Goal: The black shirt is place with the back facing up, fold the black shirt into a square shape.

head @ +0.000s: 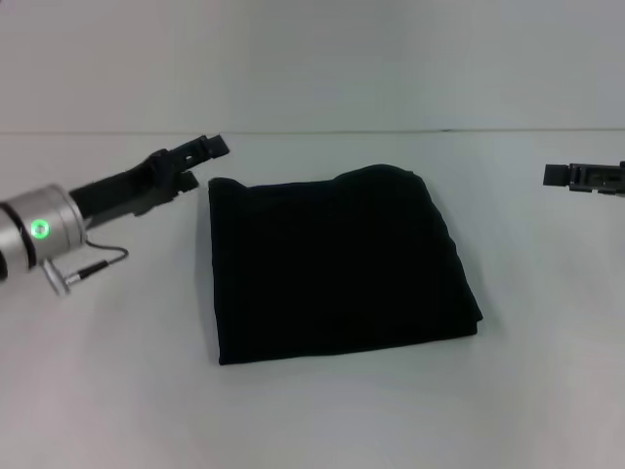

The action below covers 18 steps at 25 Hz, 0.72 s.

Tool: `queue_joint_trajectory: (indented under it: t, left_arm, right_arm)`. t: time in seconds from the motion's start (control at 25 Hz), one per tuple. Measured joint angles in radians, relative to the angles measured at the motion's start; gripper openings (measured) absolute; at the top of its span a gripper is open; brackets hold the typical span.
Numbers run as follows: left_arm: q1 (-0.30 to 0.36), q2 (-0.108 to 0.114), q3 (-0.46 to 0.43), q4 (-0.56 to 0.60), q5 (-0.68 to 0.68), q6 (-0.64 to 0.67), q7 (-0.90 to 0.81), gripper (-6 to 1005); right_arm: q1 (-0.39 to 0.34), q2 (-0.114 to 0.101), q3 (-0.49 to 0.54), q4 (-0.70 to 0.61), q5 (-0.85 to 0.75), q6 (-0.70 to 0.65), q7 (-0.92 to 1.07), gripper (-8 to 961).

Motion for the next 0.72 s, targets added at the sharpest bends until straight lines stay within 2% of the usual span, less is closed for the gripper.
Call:
queue_joint_trajectory:
  t: [0.04,0.28,0.4,0.72]
  left_arm:
    - [-0.007,0.001,0.018,0.008,0.009,-0.035,-0.016,930]
    - [-0.041,-0.003,0.150,0.010,0.026,-0.240,-0.070,932]
    - [-0.051,-0.010,0.204,0.008,0.026,-0.289,-0.086,933]
    - [-0.079,-0.028,0.275,-0.033,0.027,-0.387,-0.088,904]
  right_arm:
    - [0.001,0.001,-0.001,0.000,0.000,0.002,0.003,791]
    - [-0.003,0.002,-0.004,0.001,-0.001,0.003,0.012,791]
    - [-0.008,0.002,0.000,0.002,-0.002,0.003,0.012,791]
    - [-0.009,0.001,-0.004,0.002,-0.006,0.006,0.004,791]
